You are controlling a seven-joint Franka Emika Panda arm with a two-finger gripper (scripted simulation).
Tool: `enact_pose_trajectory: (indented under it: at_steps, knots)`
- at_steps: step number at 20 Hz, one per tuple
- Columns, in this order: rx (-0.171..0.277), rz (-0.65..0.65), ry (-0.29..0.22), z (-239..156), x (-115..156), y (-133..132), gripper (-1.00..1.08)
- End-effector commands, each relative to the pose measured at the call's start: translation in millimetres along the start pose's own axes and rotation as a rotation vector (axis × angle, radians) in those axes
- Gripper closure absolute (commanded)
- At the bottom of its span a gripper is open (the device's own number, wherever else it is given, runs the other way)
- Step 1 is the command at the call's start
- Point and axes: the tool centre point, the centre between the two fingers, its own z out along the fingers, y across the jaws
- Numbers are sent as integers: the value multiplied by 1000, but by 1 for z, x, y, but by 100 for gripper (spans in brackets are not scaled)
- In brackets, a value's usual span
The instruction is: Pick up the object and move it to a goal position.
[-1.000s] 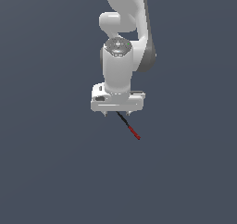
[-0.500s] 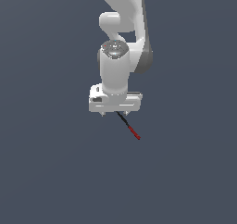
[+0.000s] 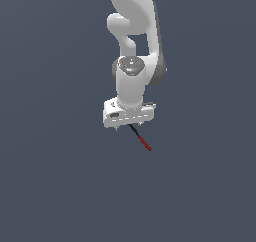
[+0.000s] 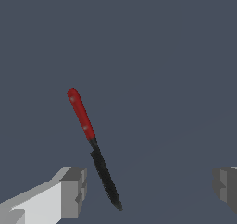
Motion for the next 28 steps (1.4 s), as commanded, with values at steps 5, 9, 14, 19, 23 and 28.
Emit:
enact_pose_trajectory:
  at_steps: [5, 9, 14, 19, 23, 28]
  knots:
    - [12, -188, -7, 40, -11, -28, -92]
    - [21, -281, -8, 58, -17, -42, -92]
    - [30, -353, -8, 72, -23, -54, -92]
    - [33, -377, -7, 77, -25, -58, -92]
    - [32, -372, -8, 79, -25, -57, -92]
    - [32, -374, -8, 97, -26, -58, -92]
